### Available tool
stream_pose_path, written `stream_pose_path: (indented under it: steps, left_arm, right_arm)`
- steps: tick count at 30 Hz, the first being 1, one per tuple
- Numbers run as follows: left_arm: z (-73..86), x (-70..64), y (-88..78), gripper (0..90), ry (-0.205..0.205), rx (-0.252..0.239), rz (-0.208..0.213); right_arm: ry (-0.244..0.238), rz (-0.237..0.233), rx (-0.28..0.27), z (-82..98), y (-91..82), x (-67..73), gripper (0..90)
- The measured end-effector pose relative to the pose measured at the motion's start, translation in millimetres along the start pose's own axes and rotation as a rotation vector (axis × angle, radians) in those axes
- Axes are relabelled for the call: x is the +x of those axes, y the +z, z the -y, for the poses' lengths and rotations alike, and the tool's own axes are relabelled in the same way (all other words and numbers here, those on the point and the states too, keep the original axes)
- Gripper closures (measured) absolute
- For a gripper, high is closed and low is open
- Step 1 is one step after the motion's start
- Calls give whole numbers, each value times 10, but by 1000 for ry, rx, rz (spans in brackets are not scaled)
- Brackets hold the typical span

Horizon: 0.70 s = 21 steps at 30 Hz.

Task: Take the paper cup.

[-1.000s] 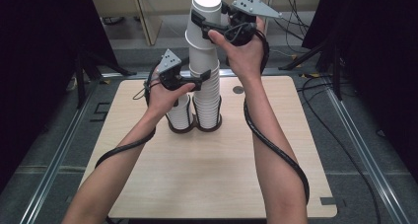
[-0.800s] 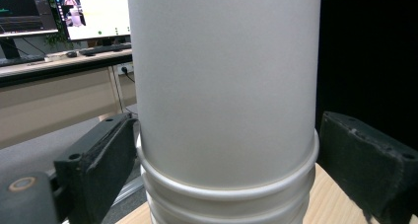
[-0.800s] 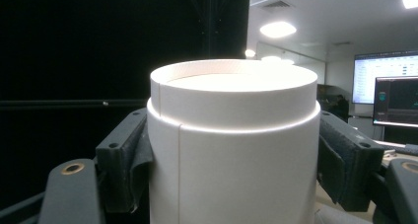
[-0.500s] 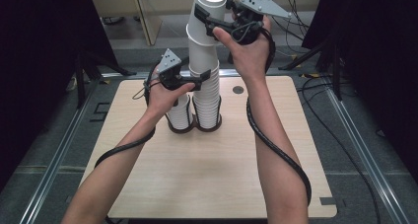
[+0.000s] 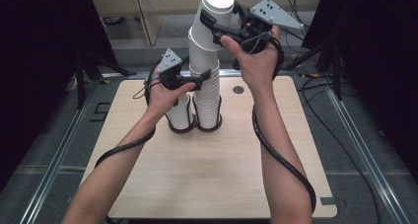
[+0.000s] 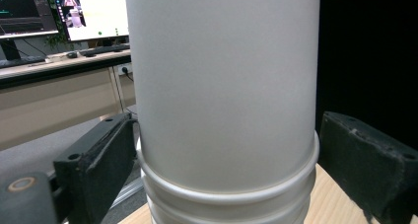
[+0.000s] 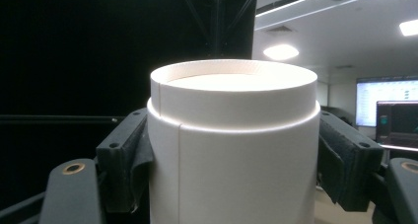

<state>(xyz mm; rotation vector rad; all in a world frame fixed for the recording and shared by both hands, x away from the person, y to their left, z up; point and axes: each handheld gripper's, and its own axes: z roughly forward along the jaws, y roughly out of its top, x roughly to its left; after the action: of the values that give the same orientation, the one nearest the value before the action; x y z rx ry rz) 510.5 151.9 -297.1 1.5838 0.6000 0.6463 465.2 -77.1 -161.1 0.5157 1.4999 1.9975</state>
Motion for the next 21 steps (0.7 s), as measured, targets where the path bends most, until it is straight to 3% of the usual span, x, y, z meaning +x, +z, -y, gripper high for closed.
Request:
stream_pose_path:
  steps: [8, 13, 21]
  left_arm:
    - [0, -12, 3, 79, -12, -11, 3]
    - [-3, -18, -13, 88, -7, -9, 2]
    - [26, -50, -148, 145, 6, -20, 2]
  right_arm:
    - [-24, -12, -19, 2, -220, 66, 251]
    - [-19, -13, 4, 33, -334, 121, 251]
    - [-40, -19, 18, 134, -561, 169, 251]
